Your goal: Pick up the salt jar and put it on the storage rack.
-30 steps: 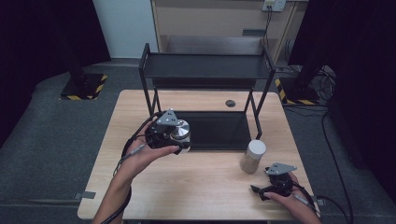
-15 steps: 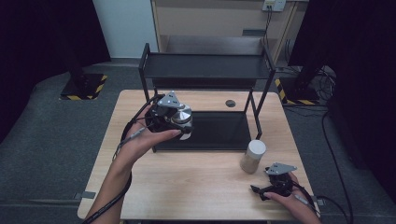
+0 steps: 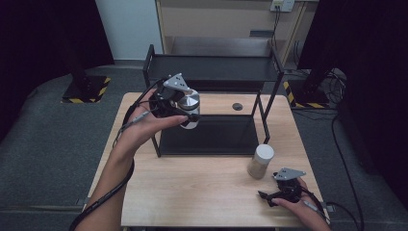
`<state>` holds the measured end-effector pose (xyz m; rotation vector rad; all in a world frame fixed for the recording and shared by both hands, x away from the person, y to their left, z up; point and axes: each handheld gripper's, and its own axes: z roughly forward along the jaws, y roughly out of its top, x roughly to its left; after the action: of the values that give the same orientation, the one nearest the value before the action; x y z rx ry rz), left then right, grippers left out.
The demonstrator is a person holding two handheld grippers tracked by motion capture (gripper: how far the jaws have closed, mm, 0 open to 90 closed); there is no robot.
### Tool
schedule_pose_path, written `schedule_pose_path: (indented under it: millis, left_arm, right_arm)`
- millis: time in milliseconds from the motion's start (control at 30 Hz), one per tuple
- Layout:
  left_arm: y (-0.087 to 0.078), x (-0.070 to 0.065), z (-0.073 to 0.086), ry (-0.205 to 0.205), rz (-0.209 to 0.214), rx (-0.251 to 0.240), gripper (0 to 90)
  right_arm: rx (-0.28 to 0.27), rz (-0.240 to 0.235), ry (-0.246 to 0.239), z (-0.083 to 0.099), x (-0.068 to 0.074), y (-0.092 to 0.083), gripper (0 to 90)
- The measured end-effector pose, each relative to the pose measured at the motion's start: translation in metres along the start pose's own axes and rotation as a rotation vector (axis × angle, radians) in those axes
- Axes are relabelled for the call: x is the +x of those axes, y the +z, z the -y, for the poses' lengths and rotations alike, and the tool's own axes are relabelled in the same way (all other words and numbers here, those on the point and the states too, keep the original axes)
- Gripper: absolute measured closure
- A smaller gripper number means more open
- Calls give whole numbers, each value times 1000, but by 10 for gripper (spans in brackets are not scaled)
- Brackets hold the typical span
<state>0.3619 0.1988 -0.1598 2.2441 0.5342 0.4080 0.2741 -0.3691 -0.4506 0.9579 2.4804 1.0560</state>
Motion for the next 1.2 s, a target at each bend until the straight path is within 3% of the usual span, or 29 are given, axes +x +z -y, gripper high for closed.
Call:
schedule_pose_path:
  millis: [300, 400, 633, 1200]
  left_arm:
    - [-12, 4, -30, 27, -17, -4, 297]
    - [-16, 9, -45, 27, -21, -3, 297]
    - [-23, 22, -62, 29, -27, -3, 297]
    - [-29, 59, -84, -8, -90, -9, 298]
  right_arm:
    - [0, 0, 1, 0, 0, 0, 14]
    - [0, 0, 0, 0, 0, 0, 14]
    - [0, -1, 0, 0, 0, 0, 14]
    - [0, -2, 0, 0, 0, 0, 15]
